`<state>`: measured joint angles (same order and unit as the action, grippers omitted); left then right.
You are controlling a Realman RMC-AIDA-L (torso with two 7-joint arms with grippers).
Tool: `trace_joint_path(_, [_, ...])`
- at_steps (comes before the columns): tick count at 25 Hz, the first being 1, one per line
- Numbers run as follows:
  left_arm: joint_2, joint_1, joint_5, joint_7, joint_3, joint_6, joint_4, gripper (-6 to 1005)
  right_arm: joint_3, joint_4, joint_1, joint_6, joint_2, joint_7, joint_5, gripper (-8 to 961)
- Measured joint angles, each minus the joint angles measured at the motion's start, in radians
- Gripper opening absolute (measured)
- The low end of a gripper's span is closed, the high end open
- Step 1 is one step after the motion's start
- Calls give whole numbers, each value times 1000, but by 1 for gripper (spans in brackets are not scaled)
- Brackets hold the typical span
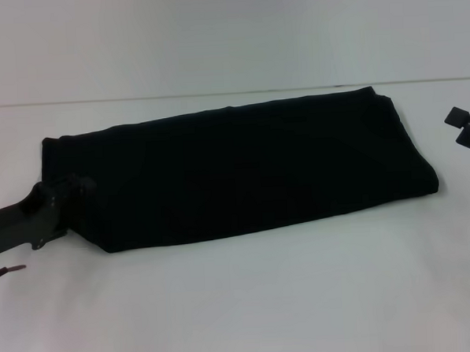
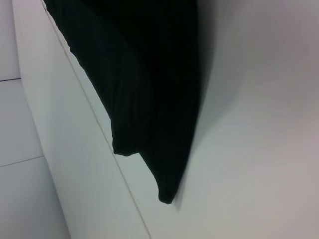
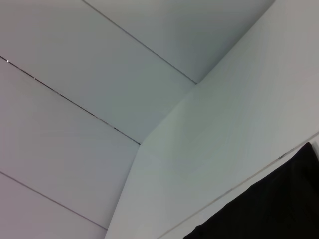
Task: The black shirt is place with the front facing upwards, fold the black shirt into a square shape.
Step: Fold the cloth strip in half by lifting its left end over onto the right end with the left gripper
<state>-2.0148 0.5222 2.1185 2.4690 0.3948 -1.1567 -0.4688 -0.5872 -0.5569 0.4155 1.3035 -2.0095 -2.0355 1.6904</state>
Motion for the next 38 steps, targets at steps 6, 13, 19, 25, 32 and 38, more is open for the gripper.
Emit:
trace_joint_path(6, [0, -3, -2, -2, -1, 1, -3, 687, 4, 0, -4, 2, -3, 0, 0, 722])
trace_joint_path(13, [3, 2, 6, -1, 1, 19, -2, 485, 6, 0, -6, 2, -2, 0, 0, 718])
trace_joint_path(19, [4, 11, 6, -25, 1, 27, -4, 221, 11, 0, -6, 2, -2, 0, 0, 715])
trace_joint_path(25, [13, 37, 1, -74, 1, 32, -15, 60, 17, 0, -6, 1, -1, 1, 0, 712])
trace_joint_path(32, [55, 26, 31, -39, -1, 56, -33, 44, 18, 0, -2, 1, 0, 1, 0, 709])
trace_joint_path(38, [56, -52, 26, -10, -10, 57, -91, 44, 32, 2, -6, 2, -4, 1, 0, 706])
